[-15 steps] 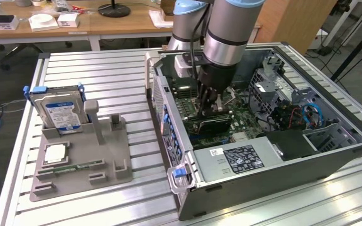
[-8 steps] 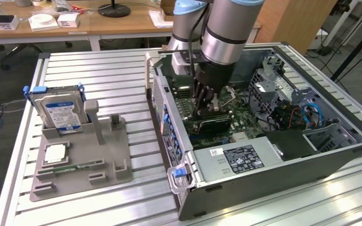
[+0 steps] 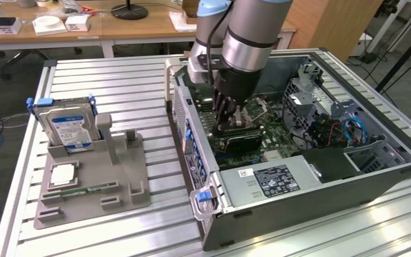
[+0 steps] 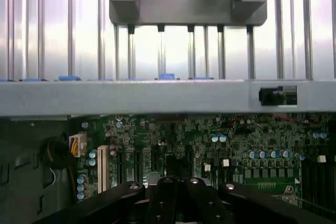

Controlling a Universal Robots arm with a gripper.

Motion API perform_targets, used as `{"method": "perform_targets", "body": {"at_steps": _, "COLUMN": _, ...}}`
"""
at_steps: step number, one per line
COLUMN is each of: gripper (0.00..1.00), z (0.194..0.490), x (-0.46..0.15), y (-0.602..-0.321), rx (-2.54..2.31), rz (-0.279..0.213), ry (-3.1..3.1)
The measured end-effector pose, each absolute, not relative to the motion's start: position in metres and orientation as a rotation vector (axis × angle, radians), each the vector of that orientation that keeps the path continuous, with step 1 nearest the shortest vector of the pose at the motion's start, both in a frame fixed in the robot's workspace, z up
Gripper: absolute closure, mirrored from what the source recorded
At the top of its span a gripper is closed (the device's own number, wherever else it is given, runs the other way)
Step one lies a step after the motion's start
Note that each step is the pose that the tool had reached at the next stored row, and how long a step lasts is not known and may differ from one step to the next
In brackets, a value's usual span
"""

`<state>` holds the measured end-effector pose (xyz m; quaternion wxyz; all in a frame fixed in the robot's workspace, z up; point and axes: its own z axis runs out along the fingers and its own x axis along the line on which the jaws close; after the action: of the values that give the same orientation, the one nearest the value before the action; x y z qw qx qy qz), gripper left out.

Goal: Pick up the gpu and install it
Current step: 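Press down on the gpu until it lock into place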

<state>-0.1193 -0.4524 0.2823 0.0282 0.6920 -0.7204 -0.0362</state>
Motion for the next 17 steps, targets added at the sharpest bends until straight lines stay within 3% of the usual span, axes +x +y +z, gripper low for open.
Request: {"method": "perform_targets", "body": {"at_steps": 17, "gripper": 0.89, "z": 0.288, "x": -0.145, "y": -0.452, "rx": 2.131, "rz": -0.119, "ry": -2.221}}
